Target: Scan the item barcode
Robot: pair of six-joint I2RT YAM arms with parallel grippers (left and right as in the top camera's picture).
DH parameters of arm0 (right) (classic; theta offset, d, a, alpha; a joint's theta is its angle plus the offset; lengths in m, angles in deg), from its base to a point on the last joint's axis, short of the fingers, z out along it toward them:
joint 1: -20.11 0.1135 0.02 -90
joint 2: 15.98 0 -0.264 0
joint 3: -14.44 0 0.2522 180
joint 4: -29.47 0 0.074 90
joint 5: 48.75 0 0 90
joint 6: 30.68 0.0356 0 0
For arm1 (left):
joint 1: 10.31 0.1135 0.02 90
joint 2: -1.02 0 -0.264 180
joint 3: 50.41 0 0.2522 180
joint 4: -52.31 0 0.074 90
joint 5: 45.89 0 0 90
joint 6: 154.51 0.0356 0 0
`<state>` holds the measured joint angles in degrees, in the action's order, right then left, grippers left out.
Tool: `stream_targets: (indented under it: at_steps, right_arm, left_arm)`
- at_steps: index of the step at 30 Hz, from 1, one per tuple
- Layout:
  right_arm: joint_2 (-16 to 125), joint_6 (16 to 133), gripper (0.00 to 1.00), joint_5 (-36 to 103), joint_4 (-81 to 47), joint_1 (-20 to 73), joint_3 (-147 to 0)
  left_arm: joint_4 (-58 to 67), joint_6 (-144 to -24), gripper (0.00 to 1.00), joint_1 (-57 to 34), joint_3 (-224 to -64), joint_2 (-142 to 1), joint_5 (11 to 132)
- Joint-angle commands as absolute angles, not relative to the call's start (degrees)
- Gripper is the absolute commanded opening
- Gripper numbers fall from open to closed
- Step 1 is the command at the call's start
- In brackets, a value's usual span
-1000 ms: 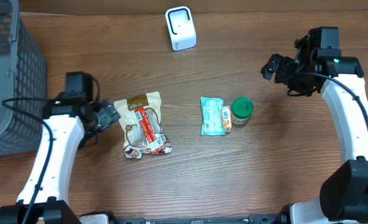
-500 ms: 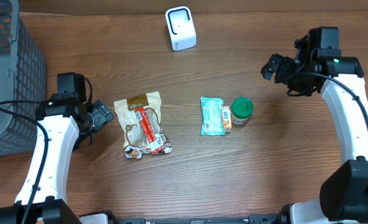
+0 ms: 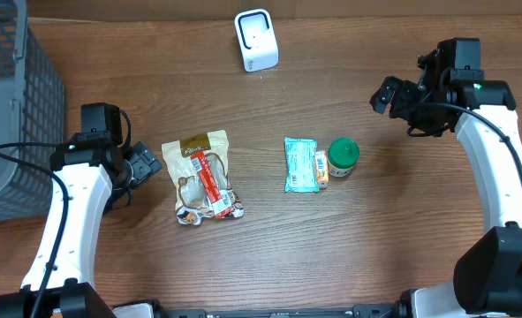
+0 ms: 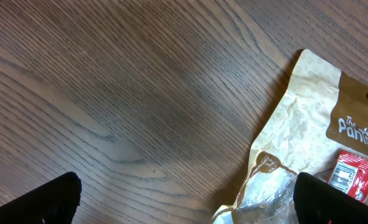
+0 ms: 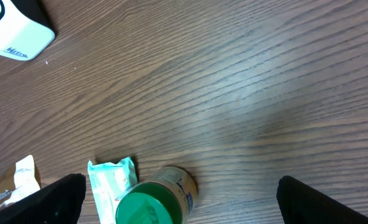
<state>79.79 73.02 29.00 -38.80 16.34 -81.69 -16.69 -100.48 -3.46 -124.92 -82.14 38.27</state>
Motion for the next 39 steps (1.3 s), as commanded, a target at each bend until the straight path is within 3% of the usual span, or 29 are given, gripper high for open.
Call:
stream_targets:
  at_steps: [1,11,14,16,20,30,39]
  right_arm:
    - [79.33,73.21,1.0,28.52,-38.45,15.9,-82.22]
    - [79.33,73.26,1.0,21.48,-42.14,15.9,-82.24]
    - [79.33,74.85,0.7,21.18,-43.41,15.92,-82.24]
    - [79.22,75.86,0.54,21.05,-44.3,16.14,-82.41]
    - [78.28,75.86,0.4,21.05,-47.19,18.46,-84.38]
    - [76.4,83.68,0.43,38.4,-57.48,40.68,-88.16]
    - [77.71,94.59,0.47,54.53,-57.68,56.75,-86.04]
  left_arm:
    - [-16.67,-99.6,1.0,-3.37,-124.66,-82.14,37.55]
    - [-16.67,-99.6,1.0,-3.37,-124.63,-82.14,37.55]
    - [-16.69,-99.6,1.0,-3.37,-124.63,-82.14,37.55]
    - [-16.69,-99.6,1.0,-3.37,-124.63,-82.14,37.55]
    - [-16.67,-99.6,1.0,-3.37,-124.63,-82.14,37.55]
    - [-16.69,-99.6,1.0,-3.37,-124.63,-82.14,37.55]
    - [-16.67,-99.63,1.0,-3.37,-124.63,-82.14,37.55]
